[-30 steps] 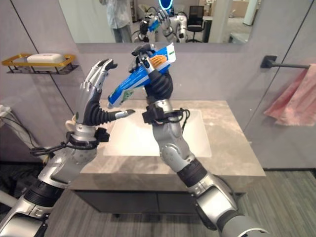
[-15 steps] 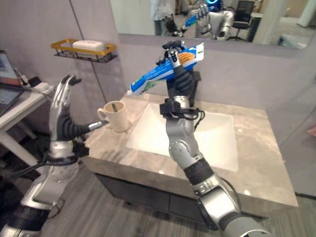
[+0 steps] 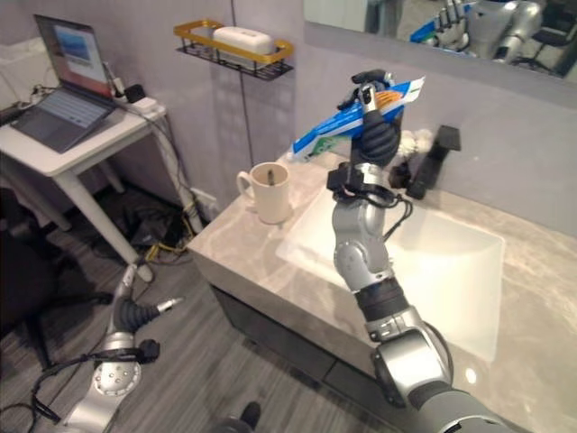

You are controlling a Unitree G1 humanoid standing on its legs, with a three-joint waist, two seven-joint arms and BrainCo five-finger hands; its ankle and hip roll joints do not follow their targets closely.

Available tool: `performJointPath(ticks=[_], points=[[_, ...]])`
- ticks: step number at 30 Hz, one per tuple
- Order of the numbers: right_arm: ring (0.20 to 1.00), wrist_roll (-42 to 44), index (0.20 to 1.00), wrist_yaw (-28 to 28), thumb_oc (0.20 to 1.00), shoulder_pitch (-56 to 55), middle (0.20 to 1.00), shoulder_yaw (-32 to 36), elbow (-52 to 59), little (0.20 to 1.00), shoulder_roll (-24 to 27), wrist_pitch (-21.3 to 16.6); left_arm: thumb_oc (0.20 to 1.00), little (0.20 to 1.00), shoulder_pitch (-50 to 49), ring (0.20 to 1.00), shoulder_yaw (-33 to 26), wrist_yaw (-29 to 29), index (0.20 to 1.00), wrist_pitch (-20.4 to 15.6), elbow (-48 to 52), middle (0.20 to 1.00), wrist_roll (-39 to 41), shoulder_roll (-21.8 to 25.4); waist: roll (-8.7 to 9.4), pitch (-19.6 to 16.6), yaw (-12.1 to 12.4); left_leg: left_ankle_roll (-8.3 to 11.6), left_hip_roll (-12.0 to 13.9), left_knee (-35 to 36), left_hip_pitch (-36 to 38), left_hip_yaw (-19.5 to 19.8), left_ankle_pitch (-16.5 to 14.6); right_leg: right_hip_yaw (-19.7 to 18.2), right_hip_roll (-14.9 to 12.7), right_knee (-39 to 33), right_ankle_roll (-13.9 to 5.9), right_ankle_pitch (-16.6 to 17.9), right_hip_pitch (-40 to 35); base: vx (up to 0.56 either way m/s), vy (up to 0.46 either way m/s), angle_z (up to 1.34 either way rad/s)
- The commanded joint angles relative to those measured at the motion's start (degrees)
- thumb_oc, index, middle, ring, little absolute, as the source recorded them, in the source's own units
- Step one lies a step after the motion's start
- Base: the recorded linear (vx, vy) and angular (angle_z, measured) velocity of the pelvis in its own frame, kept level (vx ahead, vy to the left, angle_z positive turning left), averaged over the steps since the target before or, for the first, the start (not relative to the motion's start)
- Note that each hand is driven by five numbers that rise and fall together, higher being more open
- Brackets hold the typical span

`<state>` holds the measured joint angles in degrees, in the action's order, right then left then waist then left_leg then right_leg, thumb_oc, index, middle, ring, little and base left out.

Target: Put brush and paste in cup on sink, flatten towel.

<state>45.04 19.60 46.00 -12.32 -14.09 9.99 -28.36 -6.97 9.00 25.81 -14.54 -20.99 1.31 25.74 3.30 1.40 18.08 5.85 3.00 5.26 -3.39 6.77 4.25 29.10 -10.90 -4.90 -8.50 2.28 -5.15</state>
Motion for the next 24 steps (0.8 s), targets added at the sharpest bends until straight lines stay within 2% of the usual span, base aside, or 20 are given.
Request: performJointPath(ticks=[1,2,4,7,8,9,10,11,13,18,24], points=[[0.200,-3.2,0.200,0.7,0.200,8.4,0.200,0.6,-0.5,0.200,2.0,-1.5,1.000,1.000,2.5,1.000,4.6,-3.1,1.000,0.5,-5.7,1.000,1.9,1.8,2.70,-2.3,0.3,-1.66,-1.7,-0.3,-1.2,-0.9,0.7,-4.7,-4.2,1.2,-1.86,5.9,-1.4,0.03,0.026,0.06],[0.200,-3.2,0.200,0.7,0.200,8.5,0.200,0.6,-0.5,0.200,2.0,-1.5,1.000,1.000,2.6,1.000,4.7,-3.1,1.000,0.4,-6.0,1.000,1.9,1.7,2.69,-2.3,0.3,-1.67,-1.7,-0.3,-1.2,-0.9,0.7,-4.6,-4.2,1.3,-1.87,5.9,-1.4,0.01,0.023,0.03],[0.200,-2.9,0.200,0.1,0.200,10.4,0.200,-0.1,-2.5,0.200,1.4,-1.1,1.000,1.000,3.7,1.000,8.0,-7.5,1.000,2.0,-18.0,1.000,3.8,-0.9,2.64,-2.1,0.2,-1.87,-1.9,-0.3,-0.8,-1.1,0.3,-5.0,-4.3,1.6,-1.98,6.1,-1.4,0.04,0.028,0.02],[0.200,-2.3,0.200,-0.2,0.200,11.7,0.200,-0.3,-3.6,0.200,0.7,-1.2,1.000,1.000,4.5,1.000,10.3,-7.2,1.000,2.5,-22.6,1.000,-0.8,-1.2,2.82,-2.2,0.1,-2.05,-2.1,-0.3,-1.2,-1.1,0.5,-5.2,-4.5,1.6,-2.07,6.5,-1.2,0.01,0.011,0.00],[0.200,-2.3,0.200,-0.6,0.200,12.9,0.200,-0.9,-5.2,0.200,0.6,-0.9,1.000,1.000,4.8,1.000,11.9,-8.6,1.000,3.5,-29.9,1.000,-4.0,-2.2,3.05,-2.1,0.2,-2.10,-2.2,-0.3,-1.2,-1.4,0.5,-5.4,-4.6,1.5,-2.21,6.9,-1.1,0.00,0.000,0.00],[0.200,-2.3,0.200,-0.6,0.200,13.0,0.200,-1.0,-5.3,0.200,0.6,-0.9,1.000,1.000,5.0,1.000,11.9,-8.6,1.000,3.4,-30.2,1.000,-4.0,-2.3,3.04,-2.1,0.2,-2.11,-2.2,-0.3,-1.3,-1.4,0.5,-5.4,-4.6,1.4,-2.23,6.9,-1.1,0.04,0.033,-0.01],[0.200,-1.5,0.200,-1.3,0.200,14.2,0.200,-1.7,-6.9,0.200,-0.1,-0.6,1.000,1.000,5.0,1.000,10.5,-8.6,1.000,4.8,-38.0,1.000,-3.2,-4.0,3.32,-2.2,0.3,-2.18,-2.2,-0.3,-1.3,-1.7,0.5,-5.6,-4.7,1.4,-2.28,7.4,-0.9,0.00,0.000,0.00],[0.200,-1.5,0.200,-1.3,0.200,14.2,0.200,-1.7,-6.9,0.200,-0.1,-0.6,1.000,1.000,5.0,1.000,10.5,-8.6,1.000,4.8,-38.0,1.000,-3.2,-4.0,3.33,-2.2,0.3,-2.19,-2.3,-0.3,-1.4,-1.7,0.5,-5.6,-4.7,1.4,-2.28,7.4,-0.9,0.04,0.027,-0.08],[0.200,-1.0,0.200,-2.0,0.200,15.4,0.200,-2.7,-8.2,0.200,0.2,0.1,1.000,1.000,5.6,1.000,6.6,-8.1,1.000,6.3,-46.2,1.000,-0.3,-6.1,3.91,-2.1,0.4,-2.23,-2.4,-0.3,-1.6,-2.1,0.4,-5.9,-4.8,1.1,-2.42,8.1,-0.5,0.03,0.016,-0.09],[0.200,-1.2,0.200,-3.0,0.200,17.1,0.200,-3.3,-10.4,0.200,1.9,0.9,1.000,1.000,5.0,1.000,5.3,-9.2,1.000,8.1,-52.4,1.000,-1.8,-6.9,4.58,-2.0,1.1,-2.21,-2.6,-0.3,-2.4,-2.2,0.3,-6.0,-4.7,0.6,-2.67,9.1,-0.2,0.01,0.004,-0.02],[0.200,-1.0,0.200,-3.3,0.200,18.2,0.200,-3.3,-12.5,0.200,1.8,1.6,1.000,1.000,5.4,1.000,4.2,-10.3,1.000,8.9,-54.4,1.000,-1.0,-7.1,5.00,-1.6,1.6,-2.21,-2.8,-0.3,-3.2,-2.1,0.4,-5.8,-4.8,0.4,-2.96,10.1,0.2,0.00,0.005,-0.03]])
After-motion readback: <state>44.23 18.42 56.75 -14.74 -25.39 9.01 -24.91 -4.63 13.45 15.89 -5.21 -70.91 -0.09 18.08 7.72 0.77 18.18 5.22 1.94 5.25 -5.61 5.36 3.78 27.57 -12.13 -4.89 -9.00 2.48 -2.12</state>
